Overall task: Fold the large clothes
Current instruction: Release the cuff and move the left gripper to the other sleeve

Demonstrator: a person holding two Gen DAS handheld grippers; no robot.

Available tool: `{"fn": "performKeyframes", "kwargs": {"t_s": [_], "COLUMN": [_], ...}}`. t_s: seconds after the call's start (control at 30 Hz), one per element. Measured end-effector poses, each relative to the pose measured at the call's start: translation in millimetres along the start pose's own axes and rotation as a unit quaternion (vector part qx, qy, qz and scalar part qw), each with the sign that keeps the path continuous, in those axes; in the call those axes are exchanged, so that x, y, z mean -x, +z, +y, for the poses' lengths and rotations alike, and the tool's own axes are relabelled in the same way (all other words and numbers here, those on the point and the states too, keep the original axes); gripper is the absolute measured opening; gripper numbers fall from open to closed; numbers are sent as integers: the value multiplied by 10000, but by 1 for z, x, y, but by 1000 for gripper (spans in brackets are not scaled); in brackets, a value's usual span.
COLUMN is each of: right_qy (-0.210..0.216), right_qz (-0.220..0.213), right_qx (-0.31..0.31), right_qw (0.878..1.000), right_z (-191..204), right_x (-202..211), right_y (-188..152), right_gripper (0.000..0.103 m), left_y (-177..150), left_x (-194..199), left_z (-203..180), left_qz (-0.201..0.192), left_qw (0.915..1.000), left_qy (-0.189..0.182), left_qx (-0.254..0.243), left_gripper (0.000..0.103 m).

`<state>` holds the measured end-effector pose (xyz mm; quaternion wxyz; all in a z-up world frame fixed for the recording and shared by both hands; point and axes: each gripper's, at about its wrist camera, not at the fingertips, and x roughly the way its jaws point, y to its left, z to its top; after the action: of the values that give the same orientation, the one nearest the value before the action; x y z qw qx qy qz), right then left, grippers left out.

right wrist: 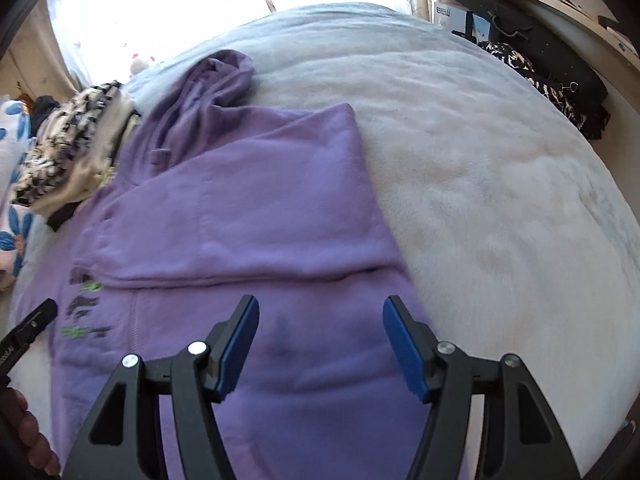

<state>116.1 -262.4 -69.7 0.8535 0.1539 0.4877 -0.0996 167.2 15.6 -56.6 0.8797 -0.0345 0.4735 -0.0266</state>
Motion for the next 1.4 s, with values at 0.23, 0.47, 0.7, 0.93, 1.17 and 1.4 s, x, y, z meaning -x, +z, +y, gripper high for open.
{"fn": "performKeyframes", "kwargs": {"t_s": [0.23,0.47,0.7,0.93,1.17,1.4], "right_qy": [631,1130,1400,1571,1421,1306], "right_qz": [-40,-364,-582,-542,-720,-782], "right_qx": [-20,389,802,1222,1930,2334], "right_qw": [9980,9922,9852,9785,9682,9604], "right_z": [22,59,103,156,218,279], "right_x": [39,83,114,122,122,108], "right_y": [-26,-54,-74,-85,-89,-84], "right_gripper": [69,69,69,69,69,69], "left_y": [-26,-51,-58,-57,-60,-64], "left_x": [57,102,123,146,149,123], "left_z": [2,14,49,105,177,267], "left_qz": [-193,-418,-394,-585,-560,-335], "left_qw": [9996,9987,9989,9982,9977,9948], "left_qy": [7,-97,-181,23,211,-37], "left_qx": [-216,-282,-159,-99,314,962], "left_gripper": [68,69,70,70,70,70]}}
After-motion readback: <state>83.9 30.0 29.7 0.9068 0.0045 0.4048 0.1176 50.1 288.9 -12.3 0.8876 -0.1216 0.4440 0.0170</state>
